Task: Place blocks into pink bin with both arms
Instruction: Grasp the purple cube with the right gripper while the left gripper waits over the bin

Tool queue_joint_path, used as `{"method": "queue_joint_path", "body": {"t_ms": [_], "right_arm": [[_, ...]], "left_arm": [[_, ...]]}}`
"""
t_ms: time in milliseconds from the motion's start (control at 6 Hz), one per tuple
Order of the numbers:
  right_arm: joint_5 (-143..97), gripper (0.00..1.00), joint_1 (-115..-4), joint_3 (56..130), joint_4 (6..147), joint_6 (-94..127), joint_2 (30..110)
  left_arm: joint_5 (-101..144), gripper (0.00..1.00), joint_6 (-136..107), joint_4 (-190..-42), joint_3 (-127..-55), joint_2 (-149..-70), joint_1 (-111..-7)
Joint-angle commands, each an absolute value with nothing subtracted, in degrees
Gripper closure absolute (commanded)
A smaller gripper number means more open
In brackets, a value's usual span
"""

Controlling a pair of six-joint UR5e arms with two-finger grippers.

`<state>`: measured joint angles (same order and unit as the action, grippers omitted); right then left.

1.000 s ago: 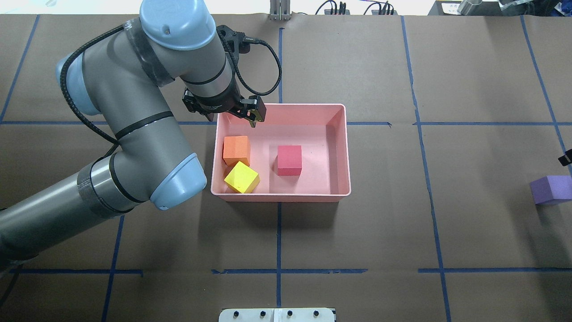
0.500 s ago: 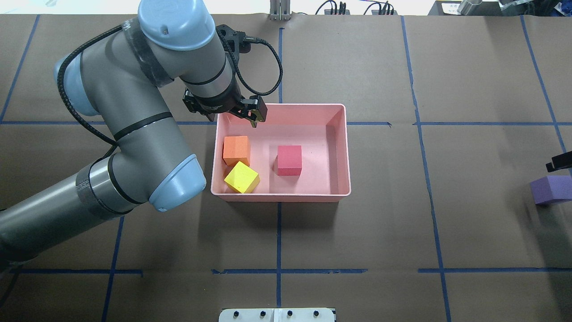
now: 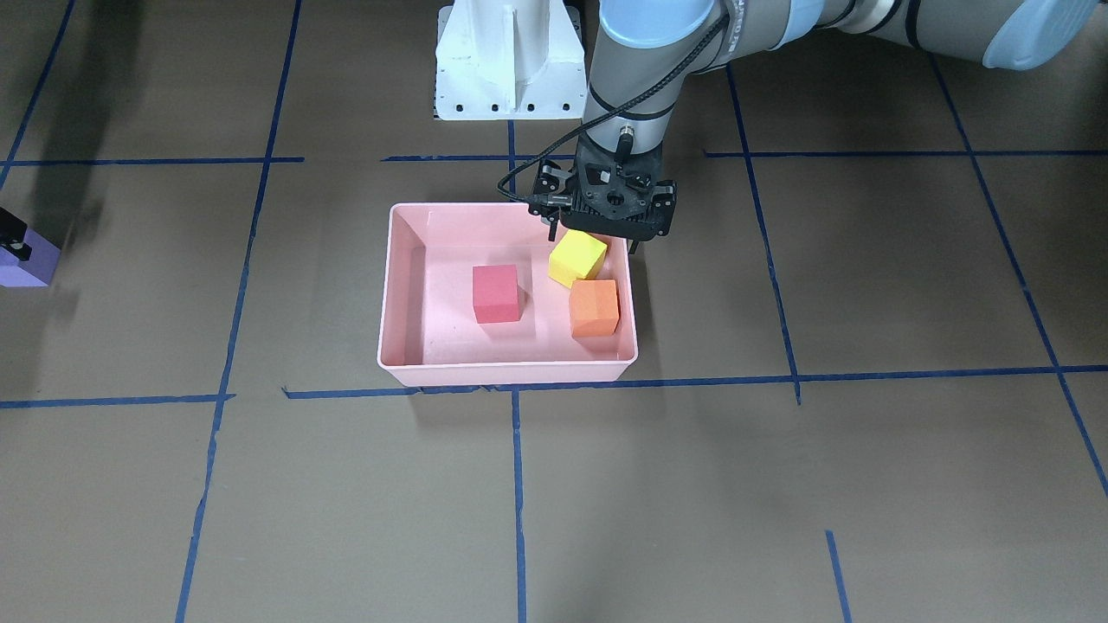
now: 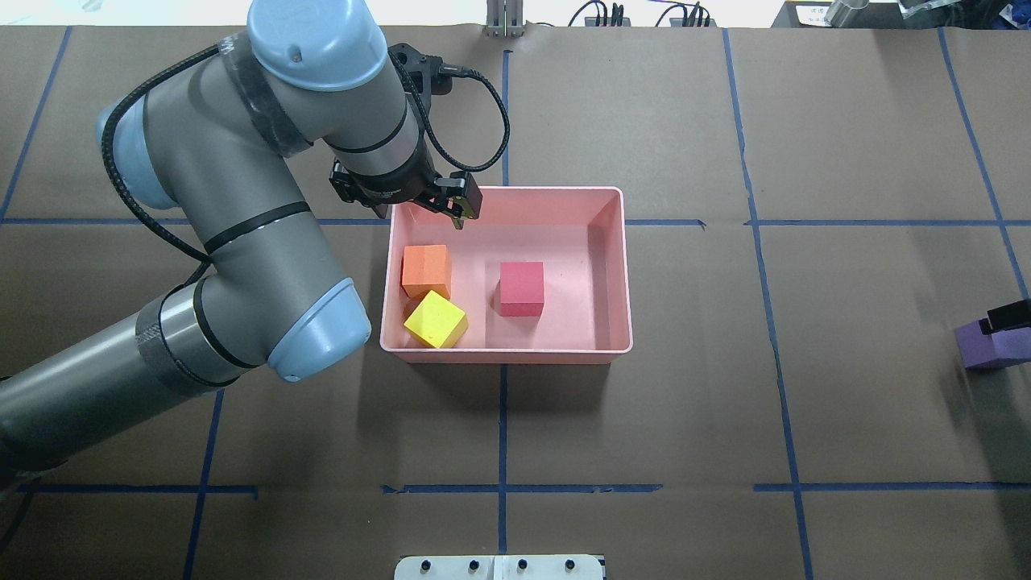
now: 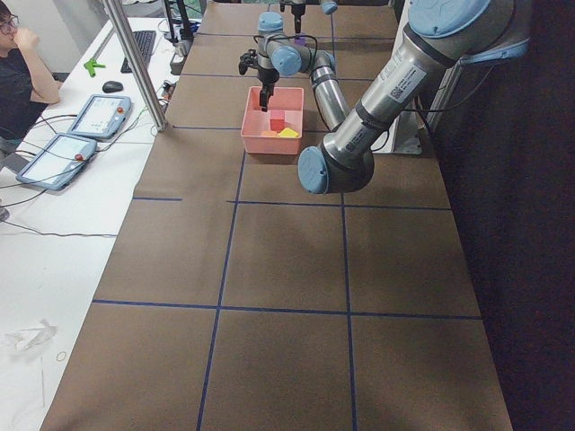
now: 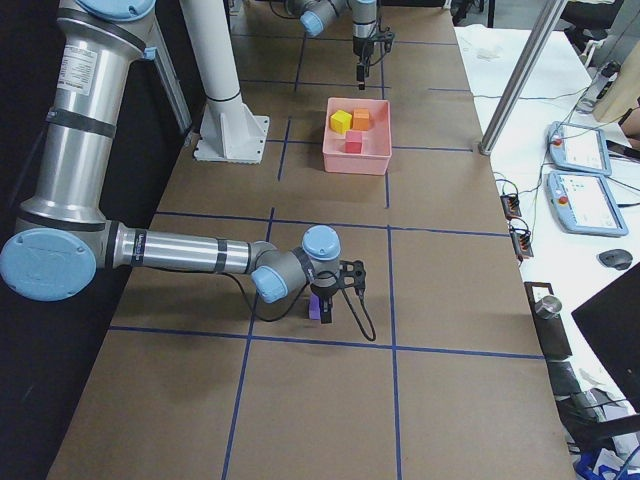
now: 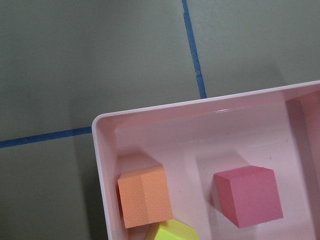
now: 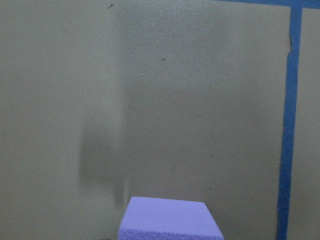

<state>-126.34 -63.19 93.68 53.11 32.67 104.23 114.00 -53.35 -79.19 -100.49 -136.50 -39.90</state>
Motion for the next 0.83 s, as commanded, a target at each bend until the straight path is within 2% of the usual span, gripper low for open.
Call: {"method": "queue_joint_path", "body": {"t_ms": [0,167,333,500,667], "right_arm": [[-125.8,0.0,-61.4,92.6,52.9,32.3,104.2],[-125.0,0.3,-60.4,92.5,52.9,32.1,103.8],[-125.2,0.75,-60.4,92.7,52.9,32.0,103.7],[-125.8,0.81,-60.5,94.2,53.1,32.1,103.4],[-125.8,0.82,-60.4,96.0,53.8,32.5,103.1]], "left_arm": [[114.0,0.0,-53.3,-79.4,-100.5,-136.4,-39.9],[114.0,0.0,-53.3,-79.4,-100.8,-136.1,-39.9],[113.9,0.0,-53.2,-79.4,-101.2,-136.1,-39.9],[114.0,0.0,-51.8,-79.1,-102.4,-133.7,-39.9],[114.2,0.0,-43.5,-78.7,-104.1,-130.5,-41.5]]}}
